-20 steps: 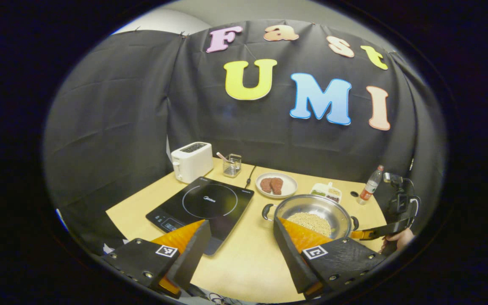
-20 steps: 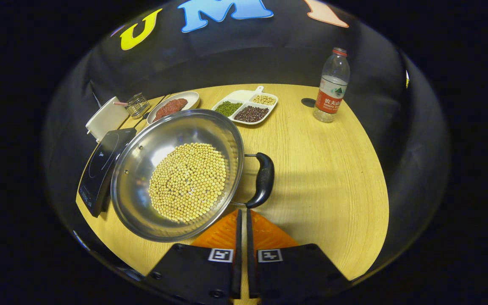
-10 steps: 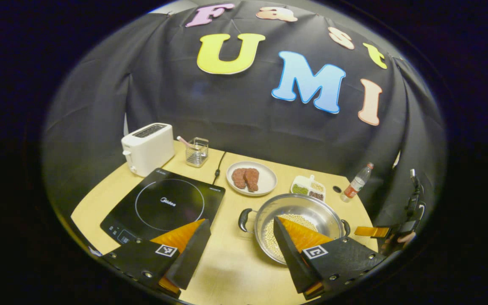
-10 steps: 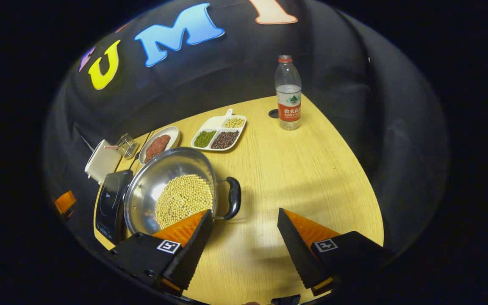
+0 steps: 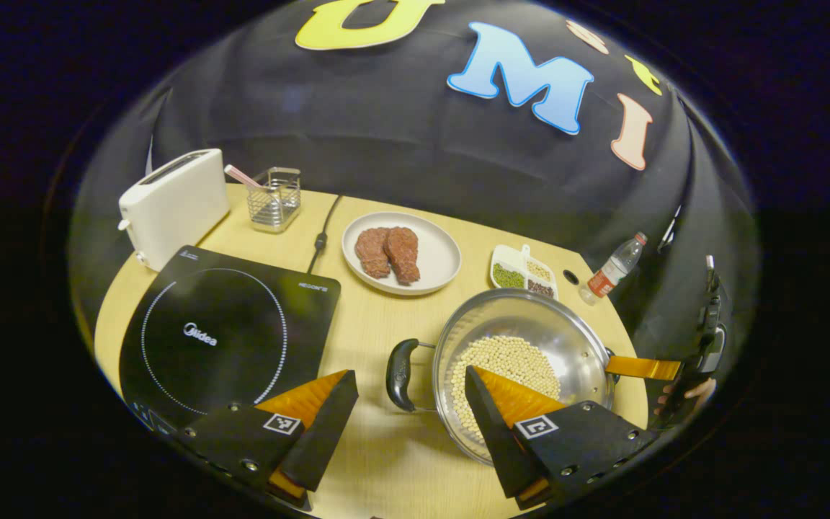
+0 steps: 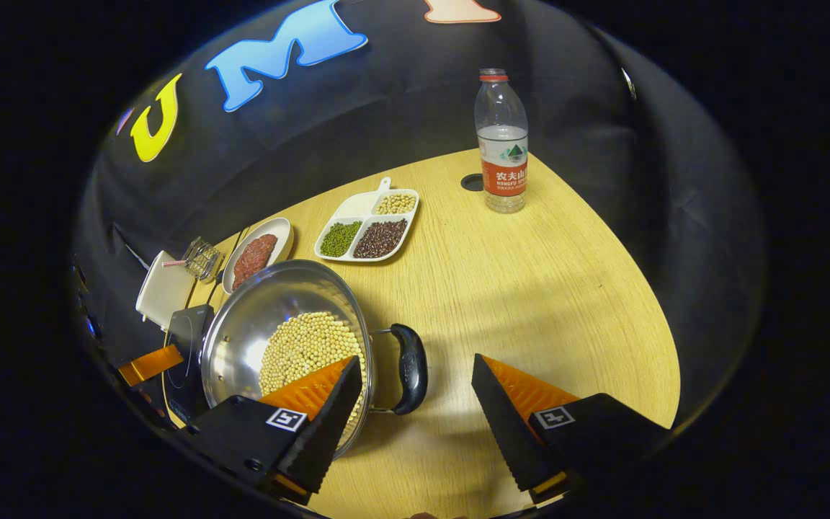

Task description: First push the handle of the pot to place it horizontally, then grasp the pot with both hands and set it on the induction cooktop.

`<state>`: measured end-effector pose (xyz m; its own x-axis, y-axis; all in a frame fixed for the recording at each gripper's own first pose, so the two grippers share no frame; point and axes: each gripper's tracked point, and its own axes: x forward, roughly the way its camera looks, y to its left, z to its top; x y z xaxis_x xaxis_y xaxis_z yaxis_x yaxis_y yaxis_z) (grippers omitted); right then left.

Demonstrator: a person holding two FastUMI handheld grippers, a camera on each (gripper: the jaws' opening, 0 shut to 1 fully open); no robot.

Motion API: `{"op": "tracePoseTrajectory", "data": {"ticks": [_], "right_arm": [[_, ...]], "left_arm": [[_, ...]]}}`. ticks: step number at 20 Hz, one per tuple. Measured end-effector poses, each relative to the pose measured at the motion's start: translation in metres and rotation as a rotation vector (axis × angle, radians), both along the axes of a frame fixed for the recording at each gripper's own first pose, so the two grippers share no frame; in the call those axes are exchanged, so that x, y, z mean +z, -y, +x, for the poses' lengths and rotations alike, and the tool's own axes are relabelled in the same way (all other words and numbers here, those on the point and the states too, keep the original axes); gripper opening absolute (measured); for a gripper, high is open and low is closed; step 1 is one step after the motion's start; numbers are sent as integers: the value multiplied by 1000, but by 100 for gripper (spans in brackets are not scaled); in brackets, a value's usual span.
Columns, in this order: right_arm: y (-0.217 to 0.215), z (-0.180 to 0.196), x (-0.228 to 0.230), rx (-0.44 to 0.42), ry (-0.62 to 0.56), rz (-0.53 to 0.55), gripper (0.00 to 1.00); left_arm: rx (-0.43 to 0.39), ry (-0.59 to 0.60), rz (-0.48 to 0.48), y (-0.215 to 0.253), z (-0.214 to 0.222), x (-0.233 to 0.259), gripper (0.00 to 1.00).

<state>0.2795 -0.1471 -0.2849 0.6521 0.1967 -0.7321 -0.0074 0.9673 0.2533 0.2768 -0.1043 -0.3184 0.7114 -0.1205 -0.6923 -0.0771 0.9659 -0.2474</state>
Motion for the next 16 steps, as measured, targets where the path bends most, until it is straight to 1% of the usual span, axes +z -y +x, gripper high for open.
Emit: {"op": "tracePoseTrajectory", "data": {"ticks": [2, 5, 8, 9, 10, 11, 12, 13, 14, 15, 16], "right_arm": [[-5, 4, -6, 7, -3, 12, 98], [-10, 12, -16, 13, 1, 21, 98], [-14, 14, -32, 12, -26, 28, 98], [-17, 15, -36, 13, -32, 41, 98], [-21, 14, -37, 15, -34, 54, 93], [-23, 16, -36, 20, -27, 62, 89], [-25, 18, -36, 27, -18, 67, 96], [-27, 18, -35, 35, -12, 72, 87], [-32, 18, -38, 44, -15, 78, 77], [-36, 16, -38, 57, -21, 88, 67], [-36, 16, -42, 56, -25, 74, 70]], "left_arm": [[-26, -23, -17, 6, 7, -16, 92], [-59, -50, -17, 11, 16, -39, 92], [-64, -74, -44, 16, 26, -58, 92], [-61, -79, -55, 17, 27, -63, 85], [-61, -82, -73, 21, 30, -67, 90], [-60, -88, -96, 26, 31, -68, 88], [-46, -101, -83, 24, 32, -72, 78], [-38, -115, -73, 21, 29, -76, 76], [-23, -124, -70, 17, 29, -82, 69], [-2, -116, -102, 19, 29, -79, 62], [15, -120, -133, 20, 30, -81, 58]]}}
